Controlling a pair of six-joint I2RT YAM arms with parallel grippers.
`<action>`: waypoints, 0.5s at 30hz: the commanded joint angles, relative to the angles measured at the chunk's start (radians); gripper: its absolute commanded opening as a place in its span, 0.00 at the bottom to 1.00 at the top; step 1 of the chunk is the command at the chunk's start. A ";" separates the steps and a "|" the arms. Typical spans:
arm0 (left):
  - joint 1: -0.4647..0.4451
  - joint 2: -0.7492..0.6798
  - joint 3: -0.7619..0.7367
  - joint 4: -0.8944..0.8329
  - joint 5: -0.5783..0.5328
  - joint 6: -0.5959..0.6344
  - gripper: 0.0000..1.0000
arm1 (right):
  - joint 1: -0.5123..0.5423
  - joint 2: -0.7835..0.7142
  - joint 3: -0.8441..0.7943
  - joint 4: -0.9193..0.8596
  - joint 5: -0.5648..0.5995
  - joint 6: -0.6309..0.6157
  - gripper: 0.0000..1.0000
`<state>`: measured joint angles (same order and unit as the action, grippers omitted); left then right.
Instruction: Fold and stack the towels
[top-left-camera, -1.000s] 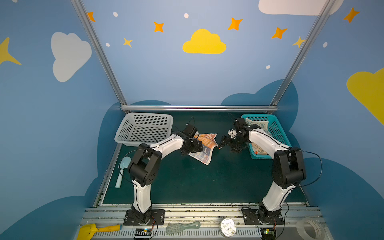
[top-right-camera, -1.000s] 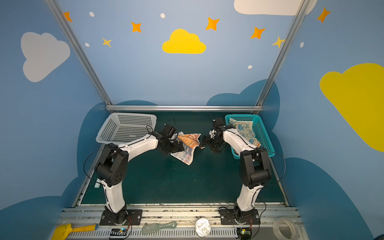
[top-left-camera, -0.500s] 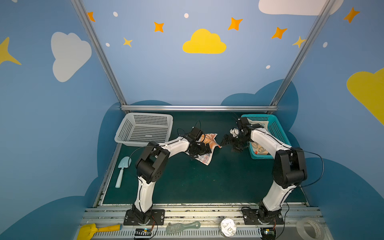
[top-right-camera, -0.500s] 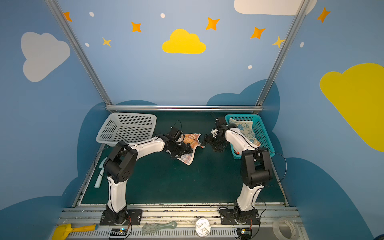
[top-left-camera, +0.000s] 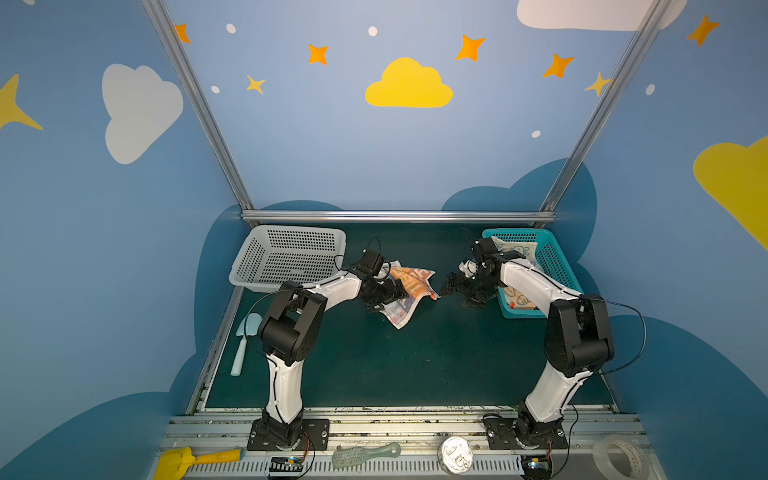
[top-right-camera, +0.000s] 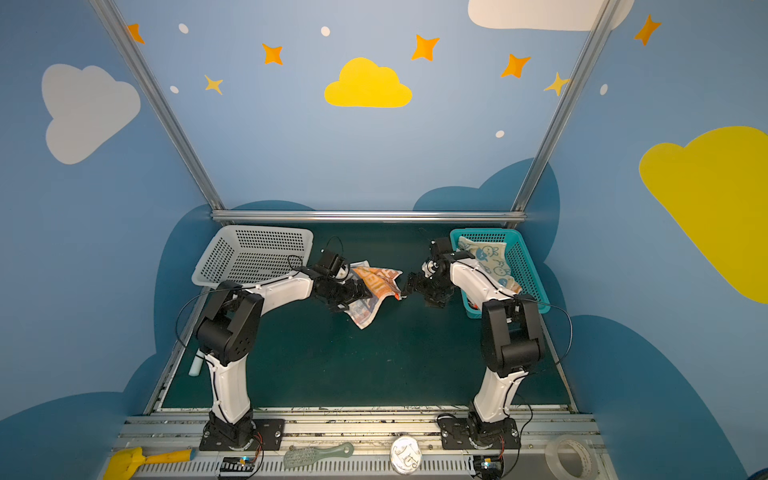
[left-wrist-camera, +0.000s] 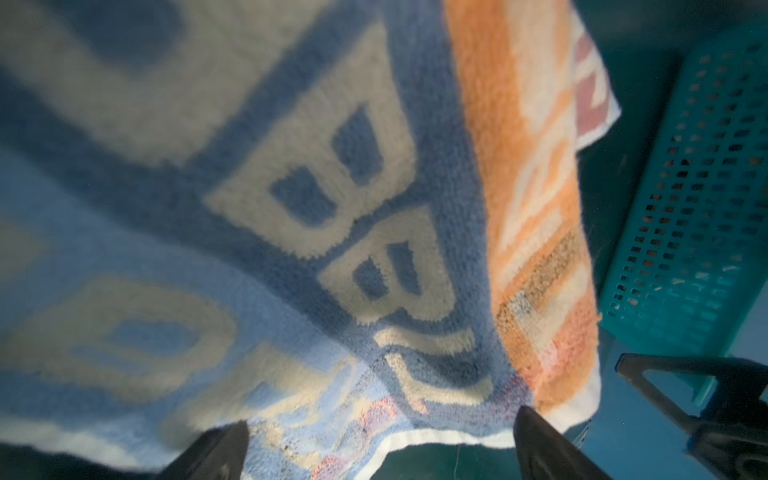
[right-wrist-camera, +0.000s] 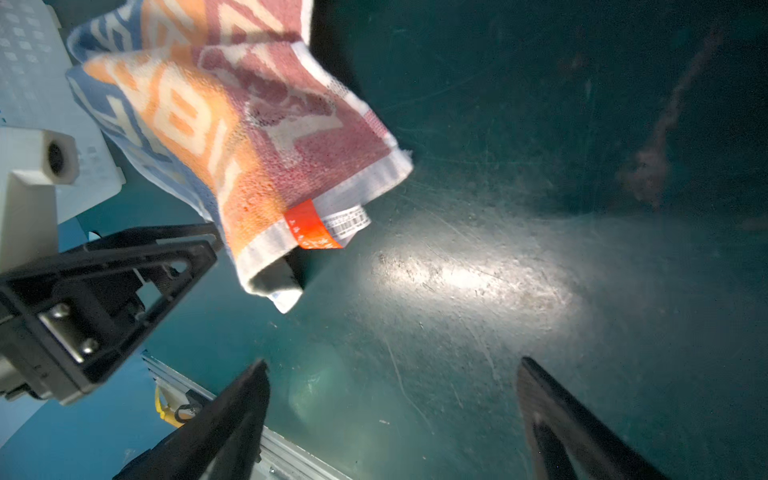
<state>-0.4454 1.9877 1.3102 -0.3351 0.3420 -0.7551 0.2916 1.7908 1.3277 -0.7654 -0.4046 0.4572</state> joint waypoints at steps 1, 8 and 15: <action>0.046 0.078 -0.021 -0.181 -0.138 0.060 1.00 | 0.017 0.004 -0.019 0.035 -0.036 0.025 0.91; 0.087 0.072 0.047 -0.287 -0.223 0.118 1.00 | 0.108 0.071 -0.019 0.103 -0.042 0.085 0.91; 0.063 -0.078 0.033 -0.197 -0.115 0.158 0.99 | 0.151 0.108 -0.051 0.252 -0.091 0.206 0.91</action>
<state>-0.3637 1.9770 1.3590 -0.4950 0.2249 -0.6411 0.4473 1.8935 1.2995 -0.6010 -0.4618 0.5869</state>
